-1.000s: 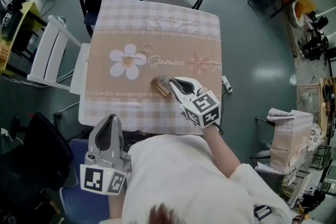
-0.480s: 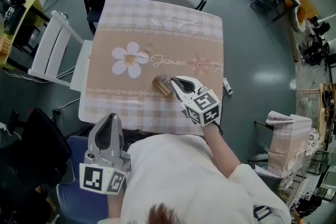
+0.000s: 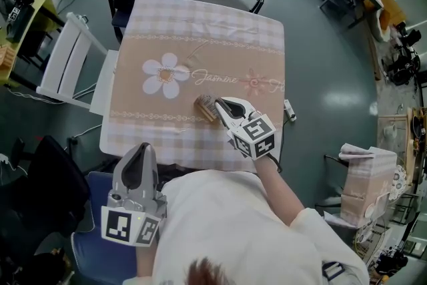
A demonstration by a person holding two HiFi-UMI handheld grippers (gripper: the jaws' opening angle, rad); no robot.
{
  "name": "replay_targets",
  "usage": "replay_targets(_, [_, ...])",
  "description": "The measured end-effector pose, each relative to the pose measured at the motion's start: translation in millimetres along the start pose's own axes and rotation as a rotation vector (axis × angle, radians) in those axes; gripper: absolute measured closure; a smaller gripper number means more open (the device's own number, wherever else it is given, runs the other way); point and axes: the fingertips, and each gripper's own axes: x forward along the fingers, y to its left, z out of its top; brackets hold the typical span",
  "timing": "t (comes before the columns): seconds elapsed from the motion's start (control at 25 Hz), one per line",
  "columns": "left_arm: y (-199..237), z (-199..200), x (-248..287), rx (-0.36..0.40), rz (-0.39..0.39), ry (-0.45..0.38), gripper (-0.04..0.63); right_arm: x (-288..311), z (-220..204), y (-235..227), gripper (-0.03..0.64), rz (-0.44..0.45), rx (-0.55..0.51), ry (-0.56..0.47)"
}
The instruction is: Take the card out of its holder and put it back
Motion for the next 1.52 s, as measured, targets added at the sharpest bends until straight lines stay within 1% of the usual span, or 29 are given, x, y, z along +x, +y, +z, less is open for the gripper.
replay_targets(0.24, [0.8, 2.3, 0.6, 0.002, 0.008, -0.006, 0.595, 5.5, -7.7, 0.5, 0.6, 0.003, 0.002, 0.016])
replay_targets(0.68, [5.4, 2.4, 1.6, -0.003, 0.029, 0.013, 0.595, 12.8, -18.2, -1.6, 0.6, 0.013, 0.028, 0.042])
replay_targets(0.92, [7.8, 2.4, 5.4, -0.005, 0.025, 0.014, 0.595, 16.2, -22.5, -2.8, 0.6, 0.015, 0.035, 0.046])
replay_targets(1.24, [9.5, 2.6, 9.5, -0.014, 0.013, 0.014, 0.595, 16.4, -23.2, -1.7, 0.6, 0.017, 0.029, 0.021])
replay_targets(1.52, [11.0, 1.7, 6.6, -0.017, 0.023, 0.007, 0.595, 17.6, -24.4, -2.7, 0.598, 0.013, 0.031, 0.023])
